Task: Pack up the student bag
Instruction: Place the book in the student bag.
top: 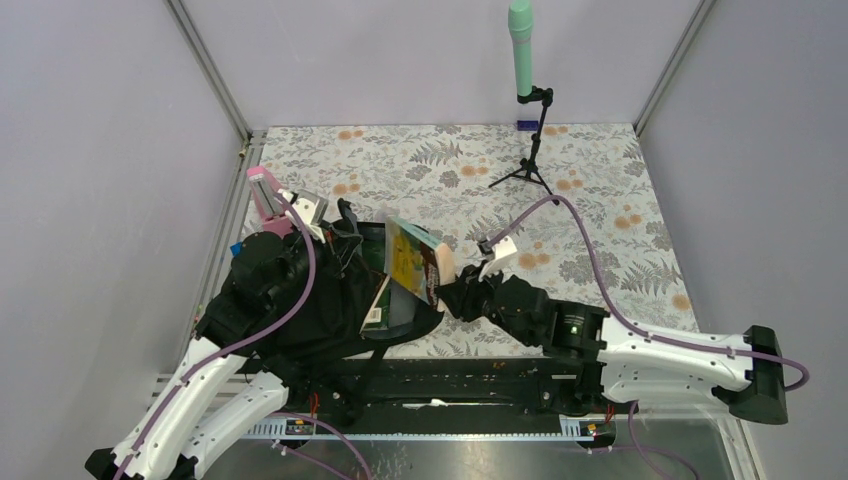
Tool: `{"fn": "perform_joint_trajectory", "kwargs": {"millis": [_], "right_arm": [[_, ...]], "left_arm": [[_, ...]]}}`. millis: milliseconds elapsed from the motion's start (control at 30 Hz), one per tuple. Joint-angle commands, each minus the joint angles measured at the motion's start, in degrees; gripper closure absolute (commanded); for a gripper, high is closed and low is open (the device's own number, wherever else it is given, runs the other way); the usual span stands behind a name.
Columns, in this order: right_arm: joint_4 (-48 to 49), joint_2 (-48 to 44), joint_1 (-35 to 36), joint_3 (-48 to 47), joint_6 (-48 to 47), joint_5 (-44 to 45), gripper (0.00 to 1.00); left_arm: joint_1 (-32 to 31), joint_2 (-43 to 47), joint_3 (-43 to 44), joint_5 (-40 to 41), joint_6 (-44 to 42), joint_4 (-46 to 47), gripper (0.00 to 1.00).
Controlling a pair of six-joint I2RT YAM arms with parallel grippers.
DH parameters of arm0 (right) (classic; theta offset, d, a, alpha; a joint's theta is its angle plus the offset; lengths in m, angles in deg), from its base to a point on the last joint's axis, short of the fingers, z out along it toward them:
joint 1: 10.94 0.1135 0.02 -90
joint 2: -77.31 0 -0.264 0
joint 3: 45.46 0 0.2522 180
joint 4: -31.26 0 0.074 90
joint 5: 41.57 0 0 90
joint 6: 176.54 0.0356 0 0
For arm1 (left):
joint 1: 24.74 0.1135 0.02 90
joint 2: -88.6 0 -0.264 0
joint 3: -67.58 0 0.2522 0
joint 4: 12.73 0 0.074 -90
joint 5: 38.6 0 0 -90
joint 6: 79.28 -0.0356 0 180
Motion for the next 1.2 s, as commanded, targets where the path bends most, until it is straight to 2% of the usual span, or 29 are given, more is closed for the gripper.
{"fn": "perform_joint_trajectory", "kwargs": {"millis": [0,300,500,733,1167], "right_arm": [[17.15,2.93,0.26,-1.23,6.14,-6.67,1.0],[26.19,7.52,0.29,0.45,11.24,-11.22,1.0],[28.89,9.01,0.2,0.72,13.72,-13.12,1.0],[30.0,7.52,0.18,-0.21,12.22,-13.86,1.0],[37.89,10.12,-1.67,5.82,17.45,-14.6,1.0]], "left_arm": [[0.23,1.45,0.75,-2.18,-0.26,9.11,1.0],[0.44,1.82,0.66,-2.23,-0.26,9.16,1.0],[0.49,1.86,0.66,-2.61,-0.26,9.16,1.0],[0.6,1.8,0.66,-2.76,-0.26,9.24,1.0],[0.75,1.9,0.66,-2.94,-0.17,9.32,1.0]]}}
